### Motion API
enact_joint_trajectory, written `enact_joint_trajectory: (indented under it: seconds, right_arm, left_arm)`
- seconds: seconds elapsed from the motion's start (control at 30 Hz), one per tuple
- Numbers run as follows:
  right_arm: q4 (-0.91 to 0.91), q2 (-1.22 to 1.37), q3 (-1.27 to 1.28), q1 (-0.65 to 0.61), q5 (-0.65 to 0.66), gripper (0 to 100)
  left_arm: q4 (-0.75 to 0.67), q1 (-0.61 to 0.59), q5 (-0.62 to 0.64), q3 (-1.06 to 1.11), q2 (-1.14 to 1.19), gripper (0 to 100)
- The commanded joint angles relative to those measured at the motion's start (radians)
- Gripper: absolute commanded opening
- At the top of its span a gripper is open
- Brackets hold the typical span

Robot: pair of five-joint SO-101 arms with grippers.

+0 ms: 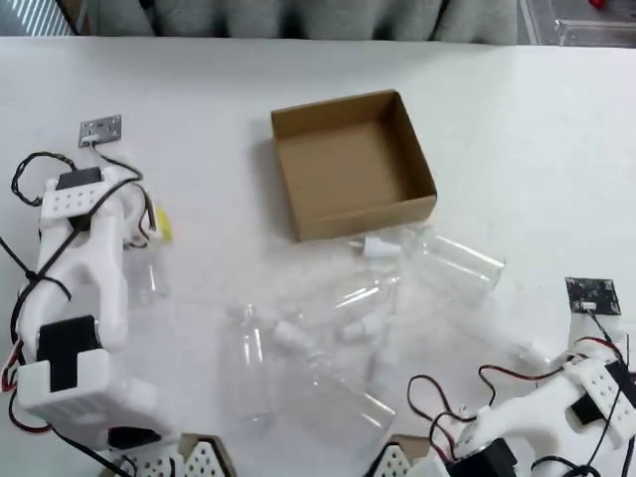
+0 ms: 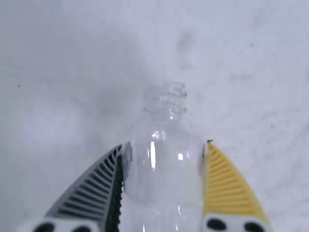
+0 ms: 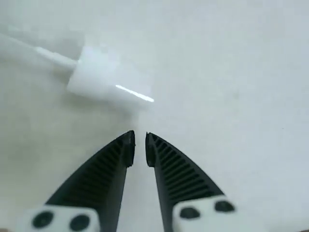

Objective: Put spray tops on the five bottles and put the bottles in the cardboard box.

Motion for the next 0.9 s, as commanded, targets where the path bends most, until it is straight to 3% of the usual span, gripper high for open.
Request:
enact_joint_trajectory:
  seconds: [0.0, 0.23, 0.63, 0.87]
  right_arm:
    - [-0.073, -0.024, -0.003, -0.039, -0.086, 1.5]
    - [-0.114, 0.002, -0.003, -0.044, -0.095, 1.5]
    - [-0.104, 0.44, -0.288, -0.038, -0.157, 1.5]
    - [0.056, 0.453, -0.423, -0.033, -0.163, 1.5]
  left_arm:
    - [-0.021, -0.012, 0.005, -0.009, -0.061, 2]
    - [-0.018, -0.013, 0.005, -0.009, -0.061, 2]
    - [-0.018, -0.013, 0.005, -0.009, -0.061, 2]
    - [-0.023, -0.013, 0.005, -0.009, -0.061, 2]
